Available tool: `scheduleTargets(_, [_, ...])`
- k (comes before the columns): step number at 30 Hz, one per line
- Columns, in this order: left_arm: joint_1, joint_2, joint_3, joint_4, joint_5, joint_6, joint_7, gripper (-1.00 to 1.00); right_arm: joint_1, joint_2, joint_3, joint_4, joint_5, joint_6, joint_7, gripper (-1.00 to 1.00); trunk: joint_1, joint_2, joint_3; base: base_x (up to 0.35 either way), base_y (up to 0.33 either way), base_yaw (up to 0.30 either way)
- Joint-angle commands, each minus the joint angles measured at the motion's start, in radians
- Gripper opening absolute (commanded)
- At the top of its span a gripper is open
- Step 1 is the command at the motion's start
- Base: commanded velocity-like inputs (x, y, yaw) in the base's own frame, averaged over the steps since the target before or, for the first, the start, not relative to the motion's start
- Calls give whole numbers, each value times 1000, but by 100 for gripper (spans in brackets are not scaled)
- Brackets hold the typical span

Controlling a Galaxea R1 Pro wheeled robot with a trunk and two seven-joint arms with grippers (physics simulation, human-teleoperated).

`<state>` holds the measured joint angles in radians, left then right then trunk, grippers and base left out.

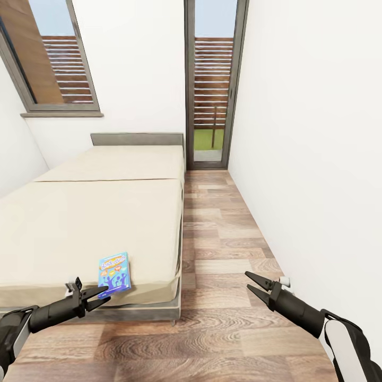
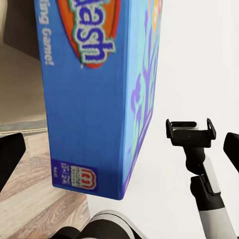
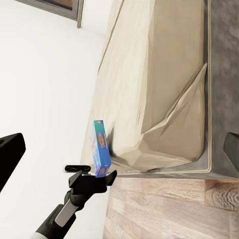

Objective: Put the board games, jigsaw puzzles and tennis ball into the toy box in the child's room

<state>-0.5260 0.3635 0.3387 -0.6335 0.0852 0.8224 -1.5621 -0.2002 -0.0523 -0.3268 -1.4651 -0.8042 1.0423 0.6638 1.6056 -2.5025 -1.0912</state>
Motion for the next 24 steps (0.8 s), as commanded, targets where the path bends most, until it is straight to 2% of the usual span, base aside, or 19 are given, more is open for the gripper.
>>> scheduleTargets(1, [0, 0, 0, 0, -1, 11, -4, 100, -1, 0, -1, 0, 5, 5, 7, 100, 0, 0, -1, 0, 0, 0])
scheduleTargets(24, [0, 0, 0, 0, -1, 10, -4, 100, -1, 0, -2, 0, 5, 5, 7, 100, 0, 0, -1, 0, 0, 0])
